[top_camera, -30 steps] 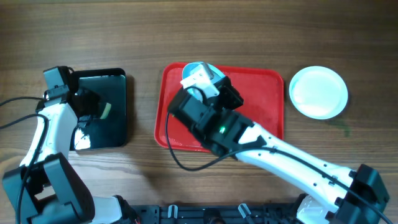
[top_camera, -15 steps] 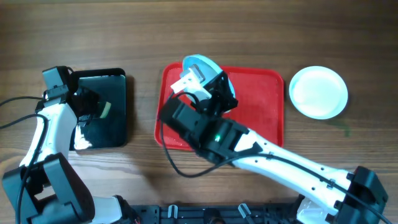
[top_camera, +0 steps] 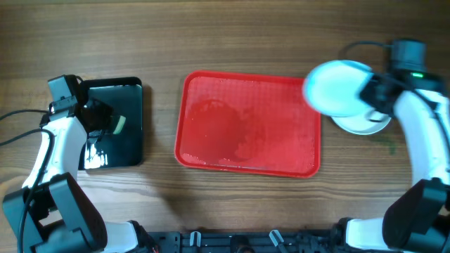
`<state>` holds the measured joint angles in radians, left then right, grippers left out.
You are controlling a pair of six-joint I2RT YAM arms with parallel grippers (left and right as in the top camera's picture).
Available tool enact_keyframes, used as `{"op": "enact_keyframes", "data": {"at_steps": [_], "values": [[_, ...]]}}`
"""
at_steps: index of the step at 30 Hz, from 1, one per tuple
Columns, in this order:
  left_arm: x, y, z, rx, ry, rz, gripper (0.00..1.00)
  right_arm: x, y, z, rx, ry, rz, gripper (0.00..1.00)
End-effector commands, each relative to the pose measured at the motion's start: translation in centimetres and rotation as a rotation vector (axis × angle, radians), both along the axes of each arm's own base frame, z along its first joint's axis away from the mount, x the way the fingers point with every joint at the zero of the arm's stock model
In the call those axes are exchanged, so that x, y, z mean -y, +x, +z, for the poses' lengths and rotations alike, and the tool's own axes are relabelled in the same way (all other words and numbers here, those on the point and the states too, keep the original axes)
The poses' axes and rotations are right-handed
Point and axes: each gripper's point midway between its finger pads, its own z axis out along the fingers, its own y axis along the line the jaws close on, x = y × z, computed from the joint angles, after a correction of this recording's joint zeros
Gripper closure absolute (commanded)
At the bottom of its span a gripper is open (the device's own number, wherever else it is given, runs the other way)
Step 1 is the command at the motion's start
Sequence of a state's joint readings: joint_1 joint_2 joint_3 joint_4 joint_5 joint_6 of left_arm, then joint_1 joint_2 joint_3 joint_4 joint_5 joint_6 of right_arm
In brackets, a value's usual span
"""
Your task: Clean dirty plates on tray and stack at the side
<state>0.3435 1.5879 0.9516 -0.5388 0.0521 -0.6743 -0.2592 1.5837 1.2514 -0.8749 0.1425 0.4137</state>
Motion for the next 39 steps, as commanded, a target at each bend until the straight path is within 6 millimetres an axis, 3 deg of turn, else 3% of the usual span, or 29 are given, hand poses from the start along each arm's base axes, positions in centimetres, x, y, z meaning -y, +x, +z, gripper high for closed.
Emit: {"op": "enact_keyframes", "data": {"at_steps": [1,4,7,8,10,11,12,14,16,19,20,23,25,26,30,35,36,39], "values": [[0.0,-0.1,-0.4,-0.010,-0.009,-0.007,0.96,3.2,-1.2,0.4,0.042,0.065,-0.084,0.96],[0.0,-0.1,-0.4,-0.010,-0.010,-0.008,0.96,5.2,-2.3,0.3,0.042,0.065,-0.149,0.96],[0.0,-0.1,-0.4,-0.010,-0.010,-0.008,0.96,5.4,-2.4,-0.8,0.045,0.064,-0.157,0.95],[0.0,-0.1,-0.4,-0.010,-0.010,-0.008,0.96,5.3,-2.6,-1.5,0.042,0.065,-0.156,0.87],[0.0,-0.1,-0.4,-0.010,-0.010,-0.008,0.96,5.1,-2.7,-2.7,0.043,0.074,-0.154,0.82],[0.0,-0.1,-0.4,-0.010,-0.010,-0.008,0.96,4.4,-2.4,-3.6,0.062,0.109,-0.136,0.62],[0.0,-0.1,-0.4,-0.009,-0.010,-0.008,0.96,3.4,-2.1,-4.0,0.081,0.153,-0.112,0.51],[0.0,-0.1,-0.4,-0.009,-0.010,-0.008,0.96,1.4,-1.2,-4.0,0.108,0.237,-0.055,0.48],[0.0,-0.1,-0.4,-0.009,-0.010,-0.009,0.96,-2.1,0.1,-3.5,0.144,0.316,0.115,0.47],[0.0,-0.1,-0.4,-0.009,-0.010,-0.009,0.96,-7.7,0.4,-3.7,0.088,0.318,0.352,0.37],[0.0,-0.1,-0.4,-0.009,-0.010,-0.009,0.96,-9.8,0.1,-4.0,0.054,0.306,0.432,0.37],[0.0,-0.1,-0.4,-0.009,-0.011,-0.009,0.96,-11.4,-1.0,-5.6,-0.048,0.156,0.490,0.37],[0.3,0.0,-0.4,-0.004,-0.025,-0.015,0.96,-12.8,-1.6,-7.2,-0.069,0.097,0.516,0.52],[0.3,0.0,-0.4,-0.003,-0.027,-0.016,0.96,-13.4,-1.8,-7.9,-0.070,0.091,0.539,0.52],[0.4,0.0,-0.4,-0.001,-0.031,-0.018,0.96,-12.5,-3.1,-10.4,-0.129,0.043,0.459,0.52],[1.3,0.8,-0.1,0.037,-0.069,-0.067,0.96,-12.6,-2.7,-11.2,-0.130,0.050,0.462,0.56],[2.3,1.6,0.3,0.079,-0.092,-0.153,0.96,-13.3,-2.4,-11.6,-0.117,0.082,0.474,0.61],[3.0,2.1,0.6,0.100,-0.096,-0.200,0.96,-14.5,-1.8,-12.2,-0.091,0.143,0.504,0.60]]}}
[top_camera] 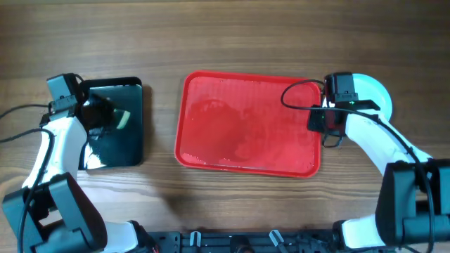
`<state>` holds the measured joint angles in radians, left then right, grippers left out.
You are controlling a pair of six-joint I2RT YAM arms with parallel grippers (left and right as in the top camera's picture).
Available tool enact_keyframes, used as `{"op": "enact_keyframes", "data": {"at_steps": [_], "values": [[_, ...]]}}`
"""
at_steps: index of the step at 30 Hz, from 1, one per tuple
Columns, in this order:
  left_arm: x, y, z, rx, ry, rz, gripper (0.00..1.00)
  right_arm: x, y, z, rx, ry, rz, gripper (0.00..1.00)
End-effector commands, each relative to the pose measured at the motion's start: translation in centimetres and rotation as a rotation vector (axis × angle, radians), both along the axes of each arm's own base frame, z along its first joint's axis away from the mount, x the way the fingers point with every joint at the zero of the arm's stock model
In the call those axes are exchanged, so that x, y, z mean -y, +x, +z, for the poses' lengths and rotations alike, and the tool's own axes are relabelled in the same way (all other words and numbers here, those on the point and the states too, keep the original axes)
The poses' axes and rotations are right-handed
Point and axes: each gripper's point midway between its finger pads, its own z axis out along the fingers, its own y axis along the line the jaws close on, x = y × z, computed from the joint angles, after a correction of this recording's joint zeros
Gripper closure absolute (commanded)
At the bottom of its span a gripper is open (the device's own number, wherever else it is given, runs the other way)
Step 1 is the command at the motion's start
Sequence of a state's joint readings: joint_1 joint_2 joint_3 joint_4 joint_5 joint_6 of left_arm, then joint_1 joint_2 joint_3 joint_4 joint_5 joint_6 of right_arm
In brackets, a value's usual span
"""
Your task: Clean dirty plates on tray and stack at the side
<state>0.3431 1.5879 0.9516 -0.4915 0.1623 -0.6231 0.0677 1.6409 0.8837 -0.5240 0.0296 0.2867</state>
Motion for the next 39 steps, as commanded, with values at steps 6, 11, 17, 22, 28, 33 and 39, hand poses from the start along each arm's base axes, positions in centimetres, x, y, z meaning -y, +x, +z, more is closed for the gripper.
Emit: {"op": "enact_keyframes", "data": {"at_steps": [6,11,17,22,28,33,39], "values": [[-0.9,-0.2,-1.2,-0.043,0.083,-0.034,0.96,-3.0,1.3,2.5,0.053,0.113,0.077,0.63],[-2.4,0.9,-3.2,-0.049,0.122,0.019,0.96,-6.0,1.5,6.6,0.154,0.169,0.167,0.51],[-3.2,1.2,-3.9,-0.045,0.126,0.036,0.28,-9.6,0.1,9.3,0.208,0.193,0.258,0.43],[-2.4,2.7,3.1,0.135,0.133,-0.004,0.26,-10.3,-0.9,11.8,0.262,0.214,0.267,0.38],[11.5,2.6,10.8,0.390,0.039,-0.575,0.20,-10.7,-1.0,12.1,0.252,0.268,0.205,0.36],[18.2,3.3,5.1,0.267,0.065,-0.758,0.21,-11.0,-1.5,11.9,0.231,0.289,0.215,0.36],[18.8,5.1,-2.0,0.152,0.243,-0.855,0.23,-11.3,-2.0,11.7,0.208,0.305,0.226,0.36]]}}
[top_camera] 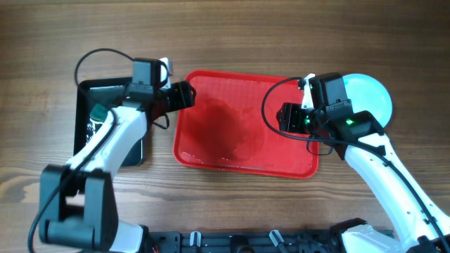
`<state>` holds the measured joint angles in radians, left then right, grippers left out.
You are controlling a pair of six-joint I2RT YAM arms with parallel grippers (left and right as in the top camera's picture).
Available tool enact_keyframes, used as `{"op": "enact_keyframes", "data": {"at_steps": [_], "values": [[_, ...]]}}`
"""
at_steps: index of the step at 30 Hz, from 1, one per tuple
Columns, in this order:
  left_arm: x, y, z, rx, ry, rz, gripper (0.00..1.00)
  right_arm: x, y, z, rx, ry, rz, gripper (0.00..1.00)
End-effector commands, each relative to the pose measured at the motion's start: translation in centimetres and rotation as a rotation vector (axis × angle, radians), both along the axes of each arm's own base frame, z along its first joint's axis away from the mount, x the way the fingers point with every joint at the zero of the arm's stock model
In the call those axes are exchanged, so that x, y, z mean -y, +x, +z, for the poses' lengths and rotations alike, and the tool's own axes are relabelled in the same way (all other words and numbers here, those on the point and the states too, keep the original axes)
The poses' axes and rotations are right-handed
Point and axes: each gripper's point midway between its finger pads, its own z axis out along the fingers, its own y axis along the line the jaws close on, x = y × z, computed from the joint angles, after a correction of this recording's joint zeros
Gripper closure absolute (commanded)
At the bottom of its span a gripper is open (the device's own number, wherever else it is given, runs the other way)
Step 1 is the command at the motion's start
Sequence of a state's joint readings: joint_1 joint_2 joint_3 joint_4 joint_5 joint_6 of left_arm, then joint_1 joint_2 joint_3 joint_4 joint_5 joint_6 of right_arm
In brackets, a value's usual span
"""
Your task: Clean dirty plates on tray and stack at the side
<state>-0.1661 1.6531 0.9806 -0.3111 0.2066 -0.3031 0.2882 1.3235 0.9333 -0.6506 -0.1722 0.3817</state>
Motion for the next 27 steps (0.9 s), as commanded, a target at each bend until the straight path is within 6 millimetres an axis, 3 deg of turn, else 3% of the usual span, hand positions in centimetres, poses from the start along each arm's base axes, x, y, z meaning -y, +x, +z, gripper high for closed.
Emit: {"op": "enact_keyframes", "data": {"at_steps": [1,4,6,8,9,14,19,24,27], "values": [[-0.9,0.7,-3.7,-0.014,0.117,-0.042,0.23,-1.0,0.1,1.2,0.014,0.051,0.021,0.36],[-0.9,0.5,-6.5,-0.060,0.140,-0.075,0.27,-1.1,0.1,1.2,0.014,0.052,0.022,0.36],[-0.7,0.3,-6.8,-0.068,0.133,-0.091,0.40,-1.1,0.0,1.2,0.013,0.052,0.022,0.36],[-0.7,0.2,-6.9,-0.071,0.131,-0.092,0.62,-1.1,0.1,1.2,0.014,0.052,0.021,0.36],[-0.7,0.0,-7.0,-0.081,0.132,-0.093,0.66,-1.1,0.1,1.3,0.013,0.053,0.021,0.36],[-0.9,-0.9,-7.5,-0.126,0.137,-0.089,0.76,-1.1,0.1,1.2,0.013,0.053,0.020,0.36],[-3.8,-0.7,-7.8,-0.159,0.197,0.164,0.92,-1.1,0.0,1.2,0.012,0.053,0.020,0.36],[-4.3,-0.9,-7.9,-0.187,0.158,0.297,0.94,-1.0,-0.1,1.2,0.007,0.051,0.020,0.36],[-4.3,-0.8,-7.9,-0.184,0.163,0.287,0.90,-1.0,-0.1,1.2,0.007,0.050,0.021,0.36]]}}
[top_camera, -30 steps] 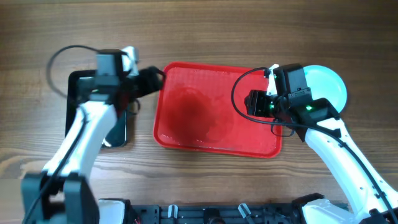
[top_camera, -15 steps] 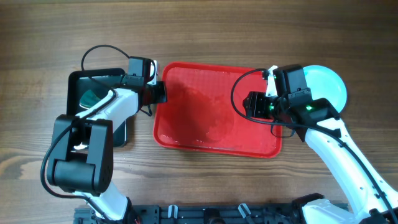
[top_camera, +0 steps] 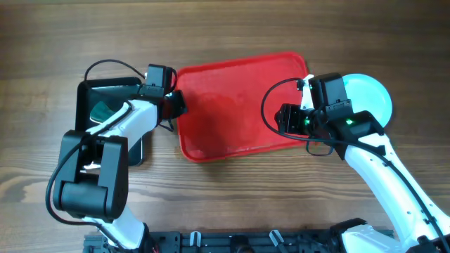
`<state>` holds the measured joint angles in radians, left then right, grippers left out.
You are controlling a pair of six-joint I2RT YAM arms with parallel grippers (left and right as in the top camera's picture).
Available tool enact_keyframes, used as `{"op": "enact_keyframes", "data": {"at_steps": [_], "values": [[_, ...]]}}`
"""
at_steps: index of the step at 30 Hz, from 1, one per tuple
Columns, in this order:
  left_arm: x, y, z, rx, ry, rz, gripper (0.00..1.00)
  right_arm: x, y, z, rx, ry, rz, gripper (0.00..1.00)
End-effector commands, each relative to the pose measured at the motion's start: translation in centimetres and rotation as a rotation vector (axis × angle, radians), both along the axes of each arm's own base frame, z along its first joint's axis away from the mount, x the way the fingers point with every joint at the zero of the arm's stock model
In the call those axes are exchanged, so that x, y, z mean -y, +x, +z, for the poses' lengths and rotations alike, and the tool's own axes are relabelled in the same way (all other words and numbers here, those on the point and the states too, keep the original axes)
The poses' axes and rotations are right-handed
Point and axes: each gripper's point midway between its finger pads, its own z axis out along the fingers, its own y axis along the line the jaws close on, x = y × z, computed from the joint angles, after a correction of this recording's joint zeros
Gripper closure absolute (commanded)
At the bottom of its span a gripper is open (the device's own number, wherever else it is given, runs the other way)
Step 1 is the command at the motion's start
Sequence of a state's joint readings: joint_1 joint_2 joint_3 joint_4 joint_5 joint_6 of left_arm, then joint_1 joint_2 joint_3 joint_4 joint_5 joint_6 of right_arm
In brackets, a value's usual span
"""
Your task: Clean dirty plates on tray and stack at the side
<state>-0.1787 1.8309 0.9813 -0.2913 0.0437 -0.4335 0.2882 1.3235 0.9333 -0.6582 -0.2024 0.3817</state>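
The red tray (top_camera: 232, 105) lies askew in the middle of the table, its right end turned toward the far side, and nothing lies on it. My left gripper (top_camera: 176, 105) is at the tray's left rim and looks shut on it. My right gripper (top_camera: 281, 118) hovers over the tray's right edge, fingers apart, holding nothing. A stack of pale blue and white plates (top_camera: 371, 95) sits on the table to the right of the tray, partly hidden by the right arm.
A black tray (top_camera: 105, 95) stands at the left with a green sponge (top_camera: 100, 111) in it, partly under the left arm. Cables loop over both arms. The table's front edge carries a dark rail.
The red tray has turned and shifted toward the far side, its right end further back. My left gripper sits slightly lower on the left rim. The right arm has not moved.
First my right gripper held a pale blue plate above the white plates while the left rested at the black tray. Then the plate lay on the stack. Both grippers later came to the red tray, left at its rim, and now the tray is askew.
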Motion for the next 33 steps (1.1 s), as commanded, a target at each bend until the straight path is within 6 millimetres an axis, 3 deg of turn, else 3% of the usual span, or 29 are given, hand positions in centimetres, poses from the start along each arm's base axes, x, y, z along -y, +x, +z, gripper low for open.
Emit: {"op": "enact_keyframes", "data": {"at_steps": [1,5,8,11,17,18,19,20,23,27,29,30,32,33], "values": [[-1.9,-0.4,-1.0,-0.026,0.067,0.091,0.89,-0.6,0.3,1.2,0.022,0.028,0.006,0.36],[-1.9,0.0,-0.9,0.003,0.135,-0.071,0.96,-0.6,0.3,1.1,0.020,0.026,0.006,0.35],[-1.8,0.0,-0.8,0.013,0.184,-0.184,0.93,-0.6,0.3,1.0,0.020,0.026,0.006,0.34],[-1.6,-0.4,-1.0,0.009,0.225,-0.317,0.96,-0.6,0.4,1.1,0.025,0.026,0.006,0.33],[-0.2,-1.3,-1.2,0.001,0.191,-0.490,0.95,-0.6,0.7,1.2,0.035,0.023,0.003,0.31],[-0.2,-1.3,-1.2,0.003,0.193,-0.488,0.82,-0.5,0.7,1.2,0.040,0.019,0.003,0.29],[-0.2,-1.3,-1.2,0.003,0.192,-0.488,0.46,-0.3,1.0,1.2,0.053,0.003,0.001,0.28],[-0.2,-1.2,-1.2,0.005,0.191,-0.486,0.22,-0.2,1.1,1.3,0.061,-0.005,0.000,0.28],[0.0,-0.2,-0.3,0.037,0.137,-0.351,0.18,0.3,2.4,1.9,0.122,-0.030,-0.018,0.27],[1.2,0.8,3.5,0.136,0.049,-0.297,0.18,1.7,4.4,1.7,0.185,-0.109,-0.083,0.28],[2.2,0.6,6.5,0.181,-0.042,-0.255,0.23,2.9,5.7,-0.1,0.177,-0.191,-0.129,0.50],[2.5,0.1,7.6,0.178,-0.080,-0.228,0.24,3.7,6.3,-1.5,0.161,-0.247,-0.154,0.53],[2.7,-0.9,8.2,0.156,-0.110,-0.223,0.24,4.8,7.0,-3.6,0.137,-0.324,-0.185,0.48],[2.7,-1.5,8.0,0.130,-0.110,-0.224,0.19,5.0,7.5,-4.9,0.129,-0.355,-0.168,0.47]]}}
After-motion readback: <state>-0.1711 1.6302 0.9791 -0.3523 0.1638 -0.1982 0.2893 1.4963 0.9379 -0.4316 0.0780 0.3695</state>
